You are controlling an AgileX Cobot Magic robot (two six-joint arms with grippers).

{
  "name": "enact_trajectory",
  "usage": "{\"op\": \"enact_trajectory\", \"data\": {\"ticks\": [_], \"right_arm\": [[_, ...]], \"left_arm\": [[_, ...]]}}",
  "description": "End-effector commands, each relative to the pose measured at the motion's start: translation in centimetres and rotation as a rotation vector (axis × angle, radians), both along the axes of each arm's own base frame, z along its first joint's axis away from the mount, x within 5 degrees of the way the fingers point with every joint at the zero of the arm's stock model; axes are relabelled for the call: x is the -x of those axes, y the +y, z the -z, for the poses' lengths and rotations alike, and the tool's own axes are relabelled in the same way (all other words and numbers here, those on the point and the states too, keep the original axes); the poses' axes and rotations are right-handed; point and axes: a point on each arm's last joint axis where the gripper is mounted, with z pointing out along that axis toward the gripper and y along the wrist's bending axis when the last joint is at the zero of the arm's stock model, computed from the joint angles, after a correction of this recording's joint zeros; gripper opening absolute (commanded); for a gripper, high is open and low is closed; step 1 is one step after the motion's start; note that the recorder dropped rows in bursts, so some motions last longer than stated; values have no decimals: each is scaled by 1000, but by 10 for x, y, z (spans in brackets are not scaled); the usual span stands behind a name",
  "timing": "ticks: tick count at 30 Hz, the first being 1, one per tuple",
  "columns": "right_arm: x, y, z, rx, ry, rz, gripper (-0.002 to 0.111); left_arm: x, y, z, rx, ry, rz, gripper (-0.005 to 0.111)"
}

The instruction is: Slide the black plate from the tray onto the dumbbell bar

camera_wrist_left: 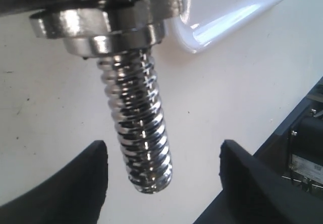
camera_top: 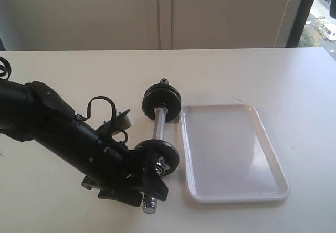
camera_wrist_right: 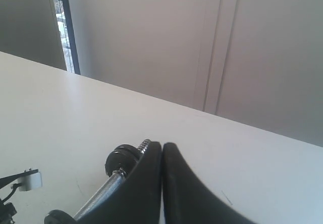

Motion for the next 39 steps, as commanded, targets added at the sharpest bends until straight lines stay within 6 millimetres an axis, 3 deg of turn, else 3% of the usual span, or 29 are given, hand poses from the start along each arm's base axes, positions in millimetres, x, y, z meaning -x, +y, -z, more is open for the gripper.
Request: {"op": "enact_trajectory", "data": {"ticks": [1, 8, 13, 17, 20, 26, 30, 34, 39], "right_arm": [[1, 0, 0, -3, -7, 4, 0], [1, 0, 0, -3, -7, 4, 0], [1, 0, 0, -3, -7, 4, 0], [1, 0, 0, -3, -7, 4, 0], [1, 0, 0, -3, -7, 4, 0], [1, 0, 0, -3, -7, 4, 0], [1, 1, 2, 5, 16, -9, 0], [-2, 0, 17, 14, 46, 3, 0], [-5, 0, 38, 52, 101, 8, 0]], "left_arm": [[1, 4, -7, 25, 20, 27, 67], [0, 15, -25, 30, -62, 28, 67], [-1, 42, -46, -51, -122, 11, 67], [9, 62, -76, -61, -211, 24, 66], [23, 76, -100, -106, -319, 10, 55], [60, 115, -142, -281, -542, -53, 5], [81, 135, -165, -313, -758, -123, 0], [97, 148, -163, -302, -927, -184, 0], [106, 157, -141, -328, -1023, -210, 0]]}}
